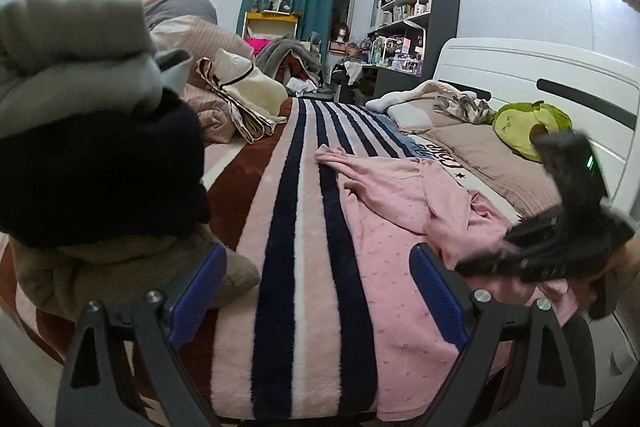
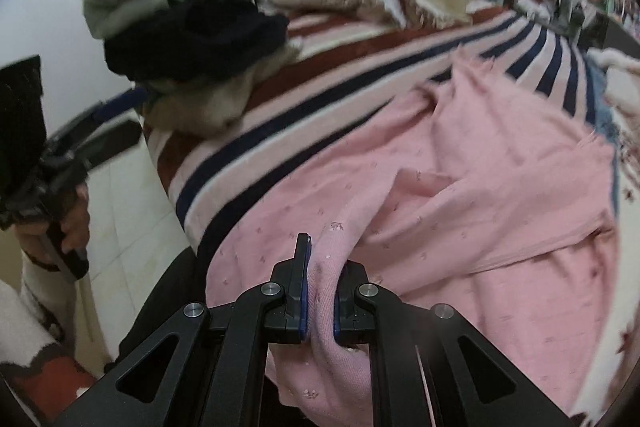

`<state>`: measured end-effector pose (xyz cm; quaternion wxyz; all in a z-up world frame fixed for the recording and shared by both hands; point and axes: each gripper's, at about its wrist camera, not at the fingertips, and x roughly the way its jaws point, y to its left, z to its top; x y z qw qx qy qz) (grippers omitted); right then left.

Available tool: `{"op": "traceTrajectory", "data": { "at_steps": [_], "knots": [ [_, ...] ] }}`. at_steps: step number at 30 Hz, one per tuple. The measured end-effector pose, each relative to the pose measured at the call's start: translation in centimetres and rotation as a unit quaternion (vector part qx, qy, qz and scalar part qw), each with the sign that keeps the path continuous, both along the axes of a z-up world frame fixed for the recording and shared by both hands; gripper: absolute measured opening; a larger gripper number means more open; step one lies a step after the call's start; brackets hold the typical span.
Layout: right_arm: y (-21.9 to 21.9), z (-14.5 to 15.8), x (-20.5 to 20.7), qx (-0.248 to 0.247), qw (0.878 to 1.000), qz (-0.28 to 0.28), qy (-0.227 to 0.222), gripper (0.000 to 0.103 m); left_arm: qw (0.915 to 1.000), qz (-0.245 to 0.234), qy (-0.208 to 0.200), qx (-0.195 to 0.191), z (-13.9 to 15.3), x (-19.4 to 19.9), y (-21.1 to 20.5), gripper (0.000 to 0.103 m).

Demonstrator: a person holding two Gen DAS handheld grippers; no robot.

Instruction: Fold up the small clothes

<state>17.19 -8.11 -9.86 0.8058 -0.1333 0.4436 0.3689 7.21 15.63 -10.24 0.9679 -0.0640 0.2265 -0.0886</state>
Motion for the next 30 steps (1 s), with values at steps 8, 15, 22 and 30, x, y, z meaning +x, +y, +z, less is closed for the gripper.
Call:
{"op": "traceTrajectory", "data": {
  "at_steps": [8, 15, 22, 30],
  "knots": [
    [1.1, -1.9, 0.1, -0.006, 1.0, -0.007, 0.022, 0.01, 0.9999, -0.01, 0.002, -0.009, -0.8, 0.4, 0.0, 0.091],
    [2.0, -2.0, -1.1, -0.007, 0.999, 0.018, 0.027, 0.025, 0.9999, -0.011, 0.003, -0.005, -0.4, 0.5, -0.6, 0.091],
    [-0.4, 0.9, -2.4, 0.046, 0.999, 0.001, 0.004, 0.034, 0.9998, -0.019, -0.004, 0.005, 1.0, -0.5, -2.2, 0.091],
    [-5.6, 3.7, -4.3, 0.073, 0.995, -0.04, -0.054, 0.041, 0.9993, -0.036, 0.008, 0.011, 1.6, -0.8, -5.9, 0.091]
  ]
}}
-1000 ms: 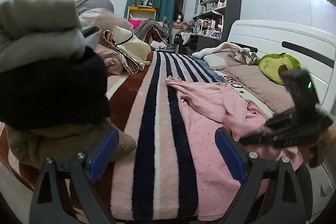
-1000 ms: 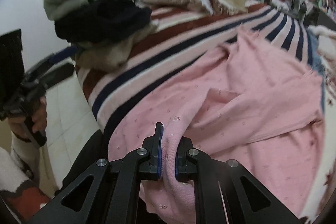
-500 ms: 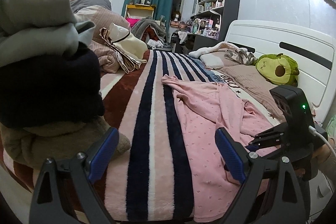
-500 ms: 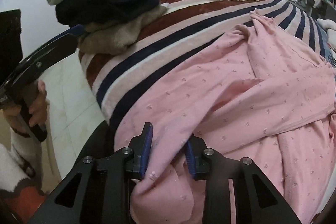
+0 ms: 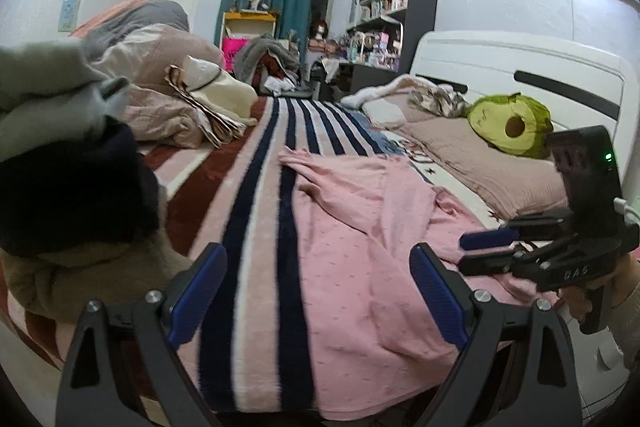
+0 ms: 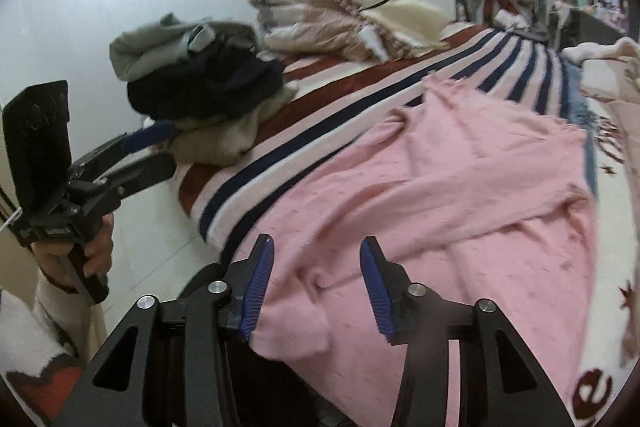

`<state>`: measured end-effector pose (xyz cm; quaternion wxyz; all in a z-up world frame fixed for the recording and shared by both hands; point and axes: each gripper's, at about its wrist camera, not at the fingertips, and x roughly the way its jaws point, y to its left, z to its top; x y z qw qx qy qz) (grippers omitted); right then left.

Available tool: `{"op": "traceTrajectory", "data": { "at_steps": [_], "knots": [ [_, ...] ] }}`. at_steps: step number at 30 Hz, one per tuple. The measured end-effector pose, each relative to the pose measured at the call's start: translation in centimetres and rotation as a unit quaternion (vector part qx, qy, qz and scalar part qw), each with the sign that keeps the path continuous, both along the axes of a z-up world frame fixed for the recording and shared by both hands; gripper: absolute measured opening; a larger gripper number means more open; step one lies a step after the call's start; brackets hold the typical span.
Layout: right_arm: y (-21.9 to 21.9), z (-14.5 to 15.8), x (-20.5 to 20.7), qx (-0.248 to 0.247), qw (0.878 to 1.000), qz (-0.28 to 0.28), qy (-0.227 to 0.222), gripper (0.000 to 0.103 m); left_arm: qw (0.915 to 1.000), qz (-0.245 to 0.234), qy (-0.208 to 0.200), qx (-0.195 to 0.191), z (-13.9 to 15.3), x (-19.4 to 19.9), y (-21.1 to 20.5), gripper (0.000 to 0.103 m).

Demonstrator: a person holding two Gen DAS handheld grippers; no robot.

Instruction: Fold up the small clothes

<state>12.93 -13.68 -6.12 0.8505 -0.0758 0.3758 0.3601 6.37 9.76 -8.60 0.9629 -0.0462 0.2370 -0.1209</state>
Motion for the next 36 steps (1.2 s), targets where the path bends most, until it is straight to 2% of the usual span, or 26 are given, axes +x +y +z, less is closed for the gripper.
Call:
{"op": "traceTrajectory", "data": {
  "at_steps": [7, 14, 17, 18, 19, 20, 21, 24, 28, 32, 36],
  "knots": [
    [-6.4, -0.3, -1.2, 0.017, 0.998, -0.056, -0.009, 0.041, 0.9989, -0.023, 0.041, 0.006, -1.4, 1.5, -4.1, 0.091],
    [-12.5, -2.4, -1.0, 0.026, 0.993, -0.117, 0.013, 0.041, 0.9945, -0.052, 0.09, 0.007, -3.8, 3.7, -7.8, 0.088],
    [-14.0, -2.9, -0.8, 0.033, 0.991, -0.131, 0.02, 0.042, 0.9919, -0.06, 0.111, 0.011, -4.8, 4.4, -8.9, 0.079],
    [-14.2, -3.0, -0.8, 0.036, 0.99, -0.133, 0.021, 0.042, 0.9913, -0.06, 0.116, 0.015, -5.1, 4.5, -9.2, 0.072],
    [-14.4, -3.2, -0.7, 0.038, 0.99, -0.135, 0.023, 0.042, 0.9906, -0.06, 0.121, 0.02, -5.3, 4.6, -9.4, 0.058],
    [-14.5, -3.2, -0.6, 0.04, 0.99, -0.135, 0.024, 0.042, 0.9899, -0.06, 0.126, 0.025, -5.6, 4.8, -9.5, 0.048],
    [-14.6, -3.4, -0.6, 0.042, 0.99, -0.136, 0.025, 0.042, 0.9884, -0.061, 0.136, 0.03, -5.9, 5.0, -9.6, 0.029],
    [-14.5, -3.5, -0.4, 0.045, 0.99, -0.134, 0.025, 0.042, 0.986, -0.057, 0.152, 0.037, -6.5, 5.2, -9.1, 0.013],
    [-14.2, -3.2, -0.5, 0.048, 0.99, -0.13, 0.022, 0.042, 0.9874, -0.044, 0.148, 0.033, -6.2, 4.8, -7.3, 0.004],
    [-13.8, -3.0, -0.5, 0.044, 0.99, -0.131, 0.021, 0.042, 0.9896, -0.018, 0.138, 0.036, -5.8, 4.6, -4.9, 0.003],
    [-13.7, -2.9, -0.5, 0.043, 0.989, -0.136, 0.027, 0.042, 0.9886, 0.004, 0.146, 0.035, -6.4, 4.7, -2.6, 0.003]
  ]
}}
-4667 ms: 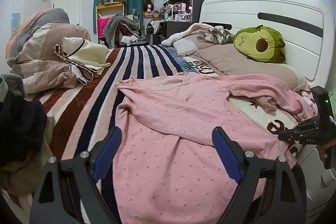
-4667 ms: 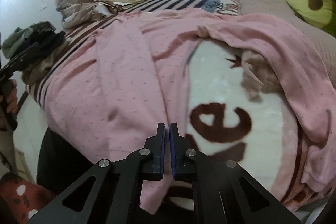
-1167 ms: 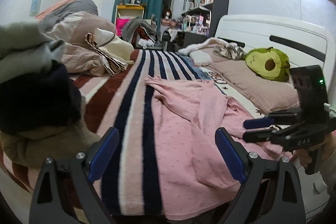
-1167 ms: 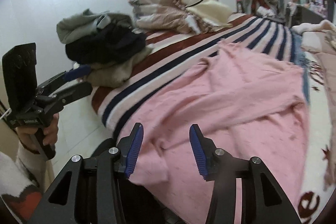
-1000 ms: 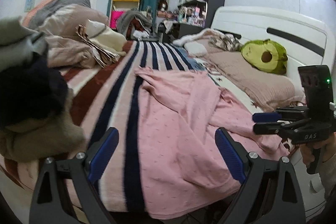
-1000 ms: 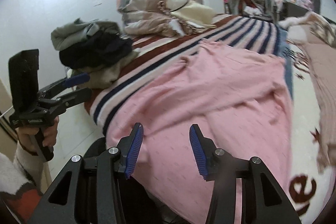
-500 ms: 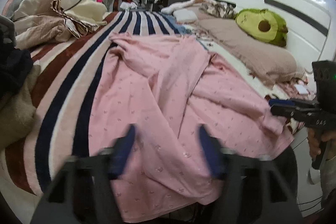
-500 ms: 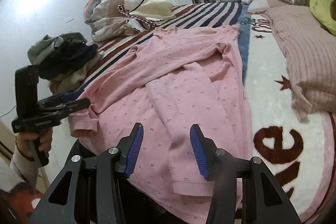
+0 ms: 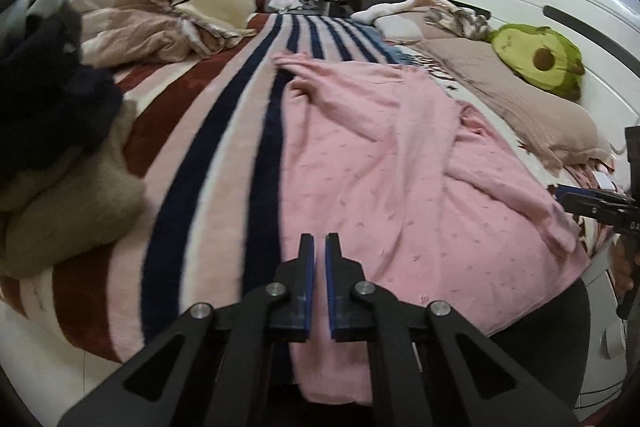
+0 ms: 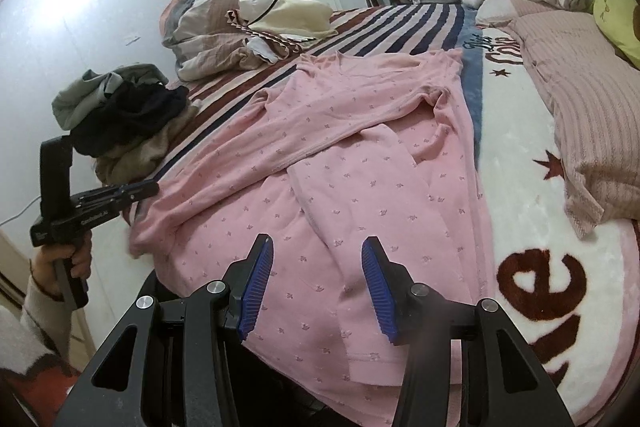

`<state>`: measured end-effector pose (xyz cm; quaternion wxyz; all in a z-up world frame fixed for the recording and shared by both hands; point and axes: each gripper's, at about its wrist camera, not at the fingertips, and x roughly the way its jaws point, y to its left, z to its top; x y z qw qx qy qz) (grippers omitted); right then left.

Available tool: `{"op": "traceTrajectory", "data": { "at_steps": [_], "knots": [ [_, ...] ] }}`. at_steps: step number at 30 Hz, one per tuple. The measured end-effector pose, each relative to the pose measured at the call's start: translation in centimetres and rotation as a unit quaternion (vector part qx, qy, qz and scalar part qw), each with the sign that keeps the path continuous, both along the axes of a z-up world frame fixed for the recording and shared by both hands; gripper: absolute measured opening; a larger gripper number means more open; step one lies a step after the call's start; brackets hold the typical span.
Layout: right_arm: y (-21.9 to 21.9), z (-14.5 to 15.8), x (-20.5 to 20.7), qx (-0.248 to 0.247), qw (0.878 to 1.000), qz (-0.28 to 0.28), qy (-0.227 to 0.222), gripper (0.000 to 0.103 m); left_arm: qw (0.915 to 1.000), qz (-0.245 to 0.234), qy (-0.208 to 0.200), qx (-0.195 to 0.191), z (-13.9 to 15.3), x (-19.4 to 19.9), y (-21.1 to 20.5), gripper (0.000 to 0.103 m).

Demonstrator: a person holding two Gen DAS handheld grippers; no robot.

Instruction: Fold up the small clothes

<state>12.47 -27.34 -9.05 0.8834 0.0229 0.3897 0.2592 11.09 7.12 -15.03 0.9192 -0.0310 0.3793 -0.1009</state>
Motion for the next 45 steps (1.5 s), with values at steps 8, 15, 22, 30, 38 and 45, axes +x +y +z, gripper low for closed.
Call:
{"op": "traceTrajectory", "data": {
  "at_steps": [8, 15, 22, 30, 38, 45],
  "knots": [
    [0.7, 0.1, 0.2, -0.017, 1.0, -0.005, 0.007, 0.042, 1.0, 0.003, 0.003, -0.007, -0.9, -0.4, 2.1, 0.029],
    [-1.0, -0.9, -1.0, -0.062, 0.997, -0.043, 0.013, 0.051, 0.9974, -0.053, -0.008, -0.048, -0.6, -2.8, 2.0, 0.069],
    [-5.8, -2.9, -3.6, -0.027, 0.993, -0.106, 0.049, 0.056, 0.995, -0.067, 0.031, -0.067, -2.9, -4.4, 0.9, 0.072],
    [-8.5, -4.5, -5.0, 0.003, 0.988, -0.128, 0.085, 0.06, 0.995, -0.052, 0.059, -0.061, -5.3, -4.5, -0.2, 0.072],
    [-7.6, -4.8, -5.0, 0.013, 0.99, -0.096, 0.1, 0.053, 0.995, -0.048, 0.059, -0.065, -5.1, -4.3, -0.1, 0.061],
    [-7.4, -5.3, -4.9, 0.037, 0.989, -0.095, 0.106, 0.035, 0.995, -0.048, 0.06, -0.064, -5.0, -4.3, -0.1, 0.044]
  ]
}}
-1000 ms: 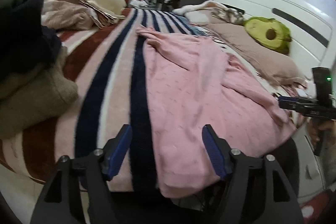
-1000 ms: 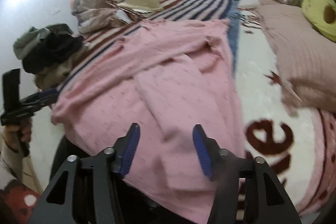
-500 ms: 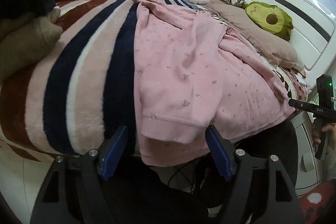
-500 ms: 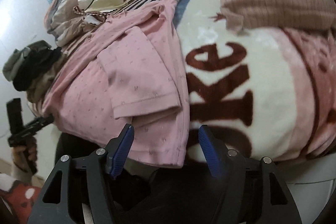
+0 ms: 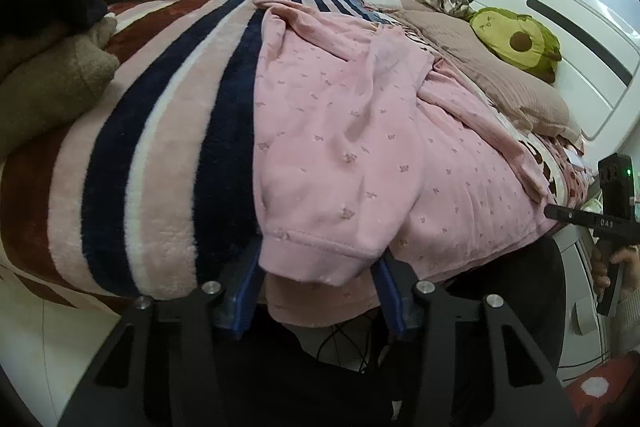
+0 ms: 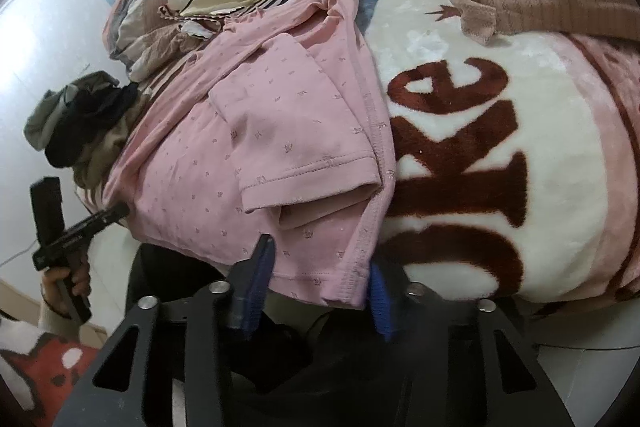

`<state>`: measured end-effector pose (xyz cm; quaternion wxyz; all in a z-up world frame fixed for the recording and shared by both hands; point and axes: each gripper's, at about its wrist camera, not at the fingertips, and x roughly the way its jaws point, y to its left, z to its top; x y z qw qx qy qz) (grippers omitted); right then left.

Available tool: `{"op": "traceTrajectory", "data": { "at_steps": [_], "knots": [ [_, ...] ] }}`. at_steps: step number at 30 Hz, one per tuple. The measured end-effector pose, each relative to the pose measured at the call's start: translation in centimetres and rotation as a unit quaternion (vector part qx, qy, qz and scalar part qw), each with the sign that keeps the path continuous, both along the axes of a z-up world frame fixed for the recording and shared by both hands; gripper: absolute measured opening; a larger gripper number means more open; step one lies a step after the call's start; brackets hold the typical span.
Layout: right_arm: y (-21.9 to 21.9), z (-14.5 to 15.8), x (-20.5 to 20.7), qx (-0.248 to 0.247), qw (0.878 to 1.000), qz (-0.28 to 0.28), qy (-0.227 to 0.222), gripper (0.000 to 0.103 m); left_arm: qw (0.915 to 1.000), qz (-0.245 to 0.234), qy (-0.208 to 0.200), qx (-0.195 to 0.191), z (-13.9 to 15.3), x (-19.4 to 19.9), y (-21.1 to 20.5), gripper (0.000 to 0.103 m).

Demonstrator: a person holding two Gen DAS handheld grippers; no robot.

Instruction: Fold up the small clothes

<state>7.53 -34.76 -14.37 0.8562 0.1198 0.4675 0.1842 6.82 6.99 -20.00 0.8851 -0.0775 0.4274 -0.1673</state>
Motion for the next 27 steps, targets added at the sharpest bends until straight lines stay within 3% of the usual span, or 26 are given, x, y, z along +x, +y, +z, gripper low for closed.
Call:
{"op": "traceTrajectory", "data": {
  "at_steps": [3, 6, 10, 14, 20, 27],
  "knots": [
    [-0.2, -0.1, -0.1, 0.005, 1.0, -0.004, 0.001, 0.028, 0.9999, -0.01, 0.006, -0.01, -0.1, -0.1, -0.1, 0.037],
    [-0.2, -0.3, 0.0, 0.026, 1.0, 0.001, 0.008, 0.014, 0.9992, -0.02, 0.016, -0.03, -0.6, 0.0, -0.4, 0.016],
    [0.5, -0.5, 0.1, 0.026, 1.0, 0.004, 0.006, 0.008, 0.9994, -0.018, 0.011, -0.026, -0.4, -0.2, -0.9, 0.009],
    [0.8, 0.6, 0.1, 0.061, 0.998, 0.027, -0.009, 0.005, 0.9984, -0.029, -0.003, -0.05, 1.2, -0.5, -0.6, 0.007],
    [2.7, 4.6, 0.5, 0.126, 0.986, 0.091, -0.065, 0.004, 0.9947, -0.049, -0.052, -0.074, 5.2, -1.0, -1.0, 0.006],
    [4.6, 9.1, 3.2, 0.101, 0.981, 0.116, -0.115, 0.004, 0.9915, -0.03, -0.105, -0.07, 10.1, 0.6, -0.5, 0.006]
  ]
}}
